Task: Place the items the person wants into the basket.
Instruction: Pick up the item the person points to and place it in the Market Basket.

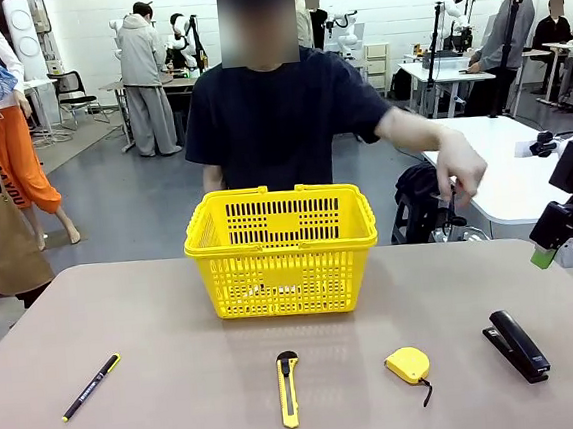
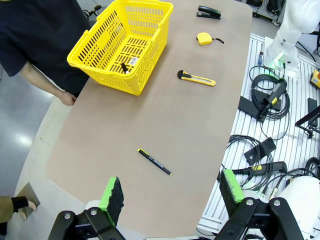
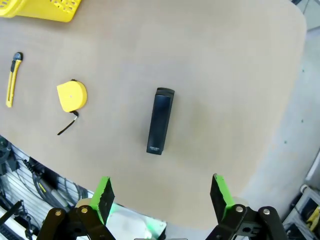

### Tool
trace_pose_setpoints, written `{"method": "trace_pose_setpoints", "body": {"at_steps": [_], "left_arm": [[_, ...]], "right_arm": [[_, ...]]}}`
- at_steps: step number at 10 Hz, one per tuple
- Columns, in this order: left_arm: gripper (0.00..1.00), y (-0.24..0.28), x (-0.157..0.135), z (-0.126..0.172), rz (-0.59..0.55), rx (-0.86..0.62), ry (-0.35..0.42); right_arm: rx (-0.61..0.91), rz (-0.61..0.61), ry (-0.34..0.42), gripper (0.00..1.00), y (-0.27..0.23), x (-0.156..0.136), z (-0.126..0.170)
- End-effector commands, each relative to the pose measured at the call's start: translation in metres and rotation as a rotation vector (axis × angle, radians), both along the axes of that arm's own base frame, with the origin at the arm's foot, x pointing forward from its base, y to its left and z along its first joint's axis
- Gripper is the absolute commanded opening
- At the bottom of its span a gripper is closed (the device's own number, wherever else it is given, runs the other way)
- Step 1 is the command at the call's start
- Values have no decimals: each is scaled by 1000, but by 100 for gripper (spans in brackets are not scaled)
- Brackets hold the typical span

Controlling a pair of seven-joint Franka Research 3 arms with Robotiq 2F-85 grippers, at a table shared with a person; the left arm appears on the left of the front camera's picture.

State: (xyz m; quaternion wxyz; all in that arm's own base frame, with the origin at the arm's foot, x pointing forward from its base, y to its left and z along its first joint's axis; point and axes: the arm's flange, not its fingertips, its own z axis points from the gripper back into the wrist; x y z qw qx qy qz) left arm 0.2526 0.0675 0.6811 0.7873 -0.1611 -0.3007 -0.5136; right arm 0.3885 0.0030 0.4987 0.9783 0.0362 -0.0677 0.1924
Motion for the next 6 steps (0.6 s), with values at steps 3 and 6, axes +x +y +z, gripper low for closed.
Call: {"method": "trace_pose_setpoints", "body": {"at_steps": [3,6], "left_arm": [[100,-1,-1,0,-5,-4,-2],[100,-1,-1,0,-5,-4,-2]], "right_arm": [[0,1,0,100,0,-1,-5],[9,22,-10,100,12,27,-36]]}}
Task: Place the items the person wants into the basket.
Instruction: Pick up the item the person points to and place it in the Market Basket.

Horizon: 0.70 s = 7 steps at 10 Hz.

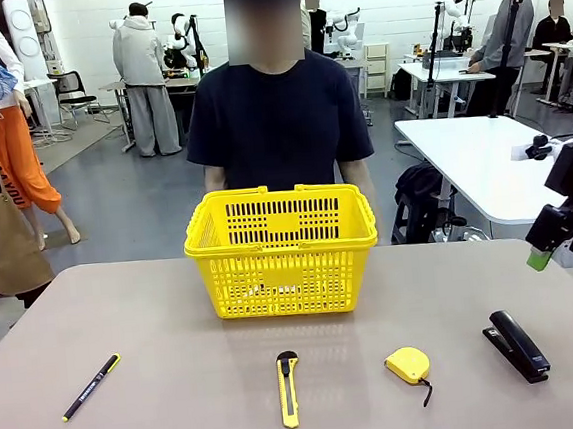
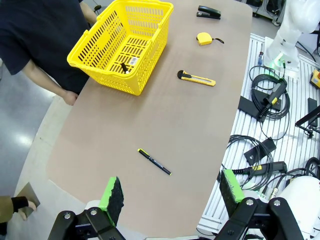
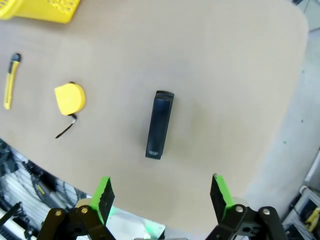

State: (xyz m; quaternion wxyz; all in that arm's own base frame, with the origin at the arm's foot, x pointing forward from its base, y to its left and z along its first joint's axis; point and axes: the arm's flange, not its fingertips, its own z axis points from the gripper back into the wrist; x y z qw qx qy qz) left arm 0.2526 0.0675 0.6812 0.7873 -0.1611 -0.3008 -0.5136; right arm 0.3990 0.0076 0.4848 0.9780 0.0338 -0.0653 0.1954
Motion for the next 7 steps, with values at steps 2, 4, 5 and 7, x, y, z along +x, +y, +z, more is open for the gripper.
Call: {"method": "trace_pose_setpoints", "body": {"at_steps": [2,4,5,7], "left_arm": [[100,-1,-1,0,-5,-5,-2],[100,-1,-1,0,-5,-5,-2],[100,-1,-1,0,-5,-5,-2],[100,-1,-1,0,-5,-5,-2]], "right_arm": [[7,30,-6,100,12,43,-57],[-9,45,33,100,18,63,-88],[-9,56,62,100,19,68,-99],[-13,66,128,100,19,74,-120]]}}
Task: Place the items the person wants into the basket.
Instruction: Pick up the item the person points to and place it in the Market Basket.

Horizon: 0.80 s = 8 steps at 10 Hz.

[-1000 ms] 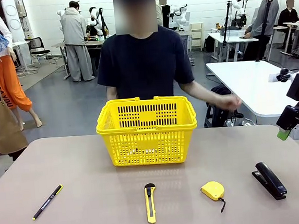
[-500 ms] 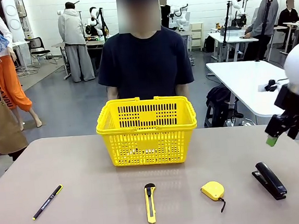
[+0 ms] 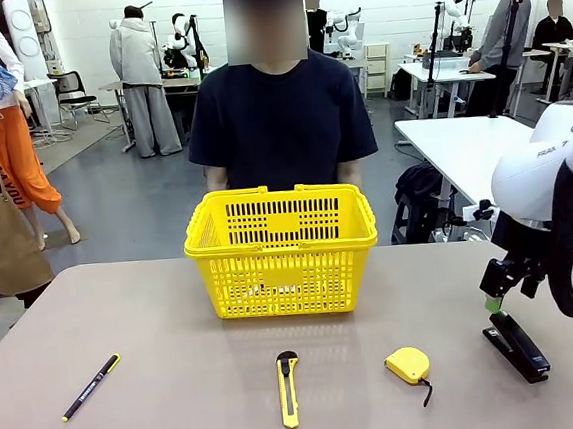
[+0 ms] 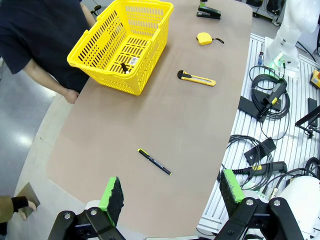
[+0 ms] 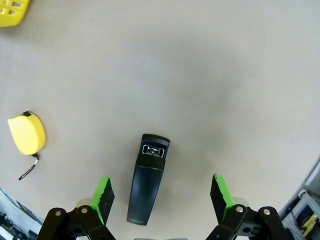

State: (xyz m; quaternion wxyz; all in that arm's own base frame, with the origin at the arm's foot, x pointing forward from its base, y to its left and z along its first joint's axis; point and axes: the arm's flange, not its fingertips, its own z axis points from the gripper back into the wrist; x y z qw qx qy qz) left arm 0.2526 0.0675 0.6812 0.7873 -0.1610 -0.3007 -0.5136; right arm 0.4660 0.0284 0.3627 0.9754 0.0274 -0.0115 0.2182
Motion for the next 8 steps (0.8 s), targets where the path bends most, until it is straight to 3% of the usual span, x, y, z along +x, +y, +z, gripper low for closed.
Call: {"method": "trace_pose_setpoints", "body": {"at_steps": [1,8], "left_arm": [[100,-1,-1,0,-6,-5,-2],[100,-1,-1,0,-6,-5,-2]], "right_arm": [[20,24,38,100,-2,8,-6],[-27,37,143,100,2,5,-39]]}}
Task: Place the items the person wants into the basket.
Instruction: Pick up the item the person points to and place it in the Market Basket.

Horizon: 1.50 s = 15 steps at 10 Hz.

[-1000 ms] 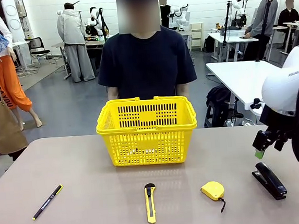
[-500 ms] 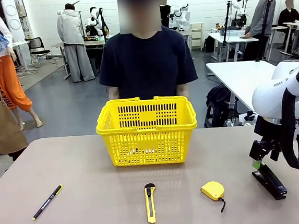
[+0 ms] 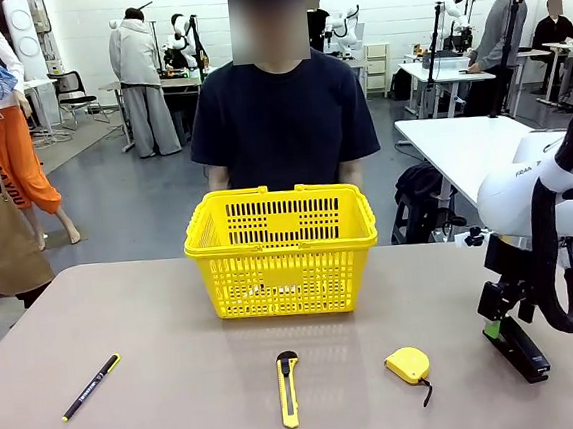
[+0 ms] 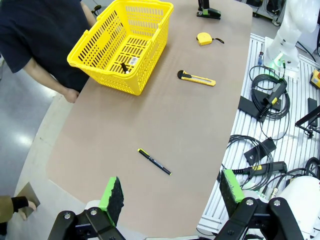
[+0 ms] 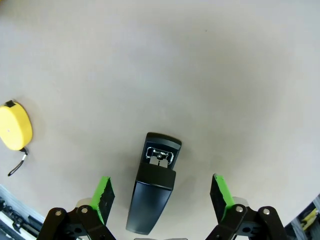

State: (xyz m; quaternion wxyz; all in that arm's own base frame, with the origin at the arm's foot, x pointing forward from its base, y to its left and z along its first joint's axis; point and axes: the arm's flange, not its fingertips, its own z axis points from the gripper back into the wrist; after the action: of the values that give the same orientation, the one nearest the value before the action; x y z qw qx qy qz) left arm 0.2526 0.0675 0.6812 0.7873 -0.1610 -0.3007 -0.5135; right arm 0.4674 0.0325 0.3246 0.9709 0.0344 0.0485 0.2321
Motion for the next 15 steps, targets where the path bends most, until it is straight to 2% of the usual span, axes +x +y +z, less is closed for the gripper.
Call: {"method": "trace_pose_setpoints", "body": {"at_steps": [1,2,3,4,6,7,8,9,10,12,13,15], "left_arm": [[100,-1,-1,0,-6,-5,-2],[100,-1,-1,0,-6,-5,-2],[100,-1,-1,0,-6,-5,-2],[100,-1,-1,0,-6,-5,-2],[100,-1,-1,0,-6,-5,-2],[100,-1,-1,0,-6,-5,-2],[100,-1,-1,0,-6,-5,-2],[100,-1,-1,0,-6,-5,-2],[100,-1,-1,0,-6,-5,-2],[100,-1,-1,0,-6,-5,-2],[100,-1,-1,0,-6,-5,-2],[100,-1,-1,0,-6,-5,-2]], "right_arm": [[-32,22,19,93,-5,2,-3],[-31,22,24,41,-6,2,-2],[-25,12,27,35,-6,3,0],[-29,4,35,0,-6,4,1],[-35,-15,56,0,-8,7,0],[-37,-18,58,15,-9,7,1],[-40,-22,59,4,-9,6,1],[-43,-38,69,0,-9,5,4],[-26,-111,100,0,-10,3,21],[28,-133,135,0,-6,-27,94],[26,-152,88,0,-4,-43,141],[57,-166,41,0,-4,-67,234]]}}
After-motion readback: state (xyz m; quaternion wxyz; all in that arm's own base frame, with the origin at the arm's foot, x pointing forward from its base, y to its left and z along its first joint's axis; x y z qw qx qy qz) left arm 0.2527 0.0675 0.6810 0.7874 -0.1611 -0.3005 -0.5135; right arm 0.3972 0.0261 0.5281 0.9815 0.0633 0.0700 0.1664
